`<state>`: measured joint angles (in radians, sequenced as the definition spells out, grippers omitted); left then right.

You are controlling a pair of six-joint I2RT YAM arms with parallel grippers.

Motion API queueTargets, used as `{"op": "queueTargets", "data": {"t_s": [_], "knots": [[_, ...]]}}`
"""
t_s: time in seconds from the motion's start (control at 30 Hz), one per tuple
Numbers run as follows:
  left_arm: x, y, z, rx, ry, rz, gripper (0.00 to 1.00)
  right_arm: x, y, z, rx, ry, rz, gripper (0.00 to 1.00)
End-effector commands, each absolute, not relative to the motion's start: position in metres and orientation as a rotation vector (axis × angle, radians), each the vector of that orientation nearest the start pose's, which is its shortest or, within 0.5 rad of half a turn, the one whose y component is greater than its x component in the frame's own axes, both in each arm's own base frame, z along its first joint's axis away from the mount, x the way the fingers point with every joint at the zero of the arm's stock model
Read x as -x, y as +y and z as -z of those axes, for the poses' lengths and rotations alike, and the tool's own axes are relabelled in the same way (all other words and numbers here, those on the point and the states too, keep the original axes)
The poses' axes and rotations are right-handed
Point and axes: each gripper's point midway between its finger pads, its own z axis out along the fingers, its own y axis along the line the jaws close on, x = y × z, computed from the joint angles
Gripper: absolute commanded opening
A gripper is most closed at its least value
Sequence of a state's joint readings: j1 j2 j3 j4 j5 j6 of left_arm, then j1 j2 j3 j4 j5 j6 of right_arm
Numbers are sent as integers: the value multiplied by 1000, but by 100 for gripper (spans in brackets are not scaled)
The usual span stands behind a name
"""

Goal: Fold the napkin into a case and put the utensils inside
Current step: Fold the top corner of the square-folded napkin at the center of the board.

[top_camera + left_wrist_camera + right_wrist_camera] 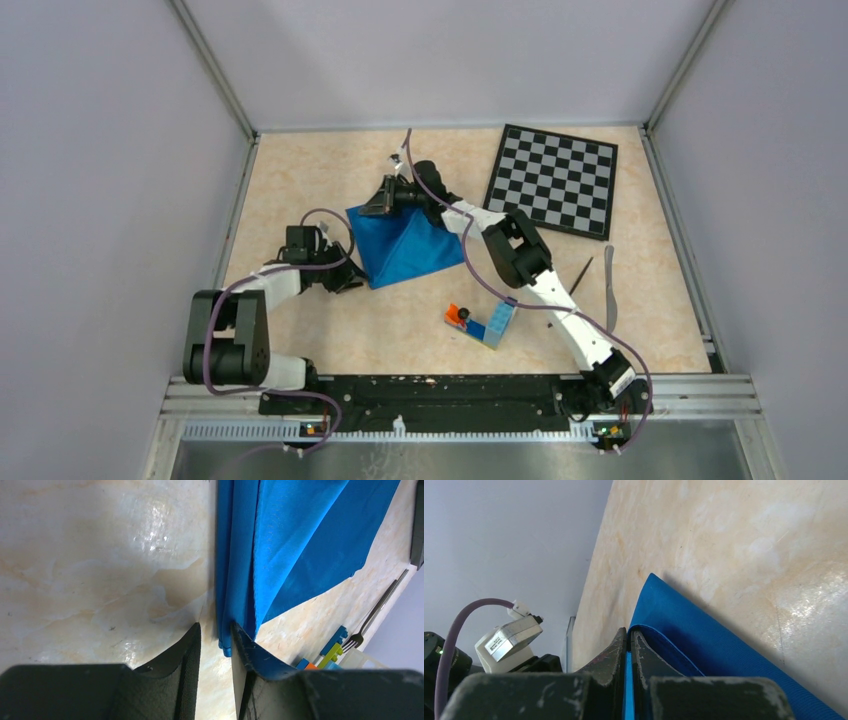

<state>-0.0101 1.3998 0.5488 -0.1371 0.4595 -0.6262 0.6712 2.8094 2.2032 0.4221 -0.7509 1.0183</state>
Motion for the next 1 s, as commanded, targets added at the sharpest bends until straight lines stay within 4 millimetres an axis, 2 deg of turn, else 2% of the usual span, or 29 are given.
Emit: {"op": "queueTargets", "data": {"t_s": [0.0,0.13,0.3,0.63,0.97], "knots": [[-282,-100,-21,587,2531,805,34,-438,547,-80,351,2009,-1816,0],[-277,-96,-14,593,2557,772,27,-442,549,-85,330,1993,-1811,0],[-270,-94,-9,595,2577,756,24,-445,556,-86,330,1975,-1810,0],[-266,-94,-8,586,2578,748,23,-442,562,-65,323,2003,-1810,0],[-265,-91,-10,579,2577,721,24,-438,565,-58,344,2014,-1815,2]]}}
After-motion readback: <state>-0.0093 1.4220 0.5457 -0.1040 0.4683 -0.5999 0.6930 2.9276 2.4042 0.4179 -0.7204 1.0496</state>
